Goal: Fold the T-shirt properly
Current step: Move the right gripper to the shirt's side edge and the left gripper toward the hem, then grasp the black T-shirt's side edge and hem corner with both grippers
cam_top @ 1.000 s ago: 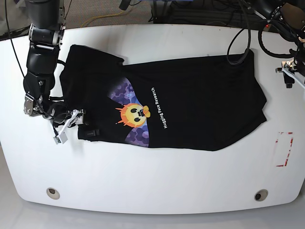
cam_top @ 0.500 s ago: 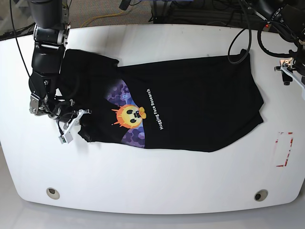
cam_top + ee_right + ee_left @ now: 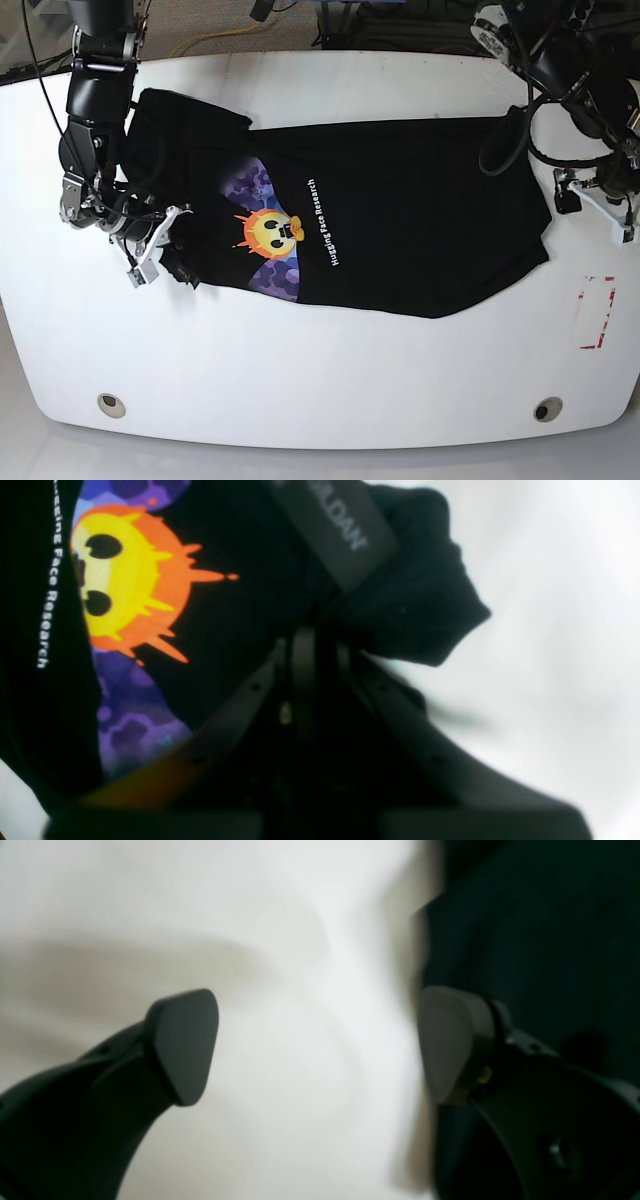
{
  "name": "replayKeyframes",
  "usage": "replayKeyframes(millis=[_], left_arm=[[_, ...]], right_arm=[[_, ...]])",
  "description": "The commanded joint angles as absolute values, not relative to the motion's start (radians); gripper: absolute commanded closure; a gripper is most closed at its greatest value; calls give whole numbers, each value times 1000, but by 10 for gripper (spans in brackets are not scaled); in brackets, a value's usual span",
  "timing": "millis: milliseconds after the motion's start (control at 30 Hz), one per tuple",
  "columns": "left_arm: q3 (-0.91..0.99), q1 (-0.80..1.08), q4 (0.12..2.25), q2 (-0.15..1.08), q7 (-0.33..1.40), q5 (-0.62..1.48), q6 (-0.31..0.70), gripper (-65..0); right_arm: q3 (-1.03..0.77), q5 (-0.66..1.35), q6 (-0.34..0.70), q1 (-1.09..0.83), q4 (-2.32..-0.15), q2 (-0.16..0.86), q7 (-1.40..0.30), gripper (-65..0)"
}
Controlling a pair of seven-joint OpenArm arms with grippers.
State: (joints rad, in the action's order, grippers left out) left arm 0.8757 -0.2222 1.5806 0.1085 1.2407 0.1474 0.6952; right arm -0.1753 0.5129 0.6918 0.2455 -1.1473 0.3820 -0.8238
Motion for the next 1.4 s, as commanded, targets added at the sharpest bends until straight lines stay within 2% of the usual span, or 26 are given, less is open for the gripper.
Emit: replayKeyframes(millis=[0,167,367,600,800,867,1033,1367], left_arm=[[875,-277,1537,119,1225,160,698,-599],[875,-335,1468,105,1107,153,691,-599],[783,-375,1310,110,937,157,561,-599],[697,-395,1141,113,782,157,512,-597],[690,-414,1061,113,720,154,440,-597],[690,-414,1061,113,711,154,440,-594],[687,-412,1064,150,716,154,440,-540],[682,-417,947,196,691,157,440,-537]], right_arm=[[-180,530,698,268,-1167,401,-808,0],[-180,530,698,252,-1168,401,-808,0],[-180,530,698,248,-1167,401,-808,0],[-180,530,698,231,-1168,400,-803,0],[-180,530,698,228,-1167,400,-802,0],[-180,530,698,226,-1167,400,-802,0],[-180,530,698,226,-1168,400,-803,0],[-182,532,698,226,-1168,400,-806,0]])
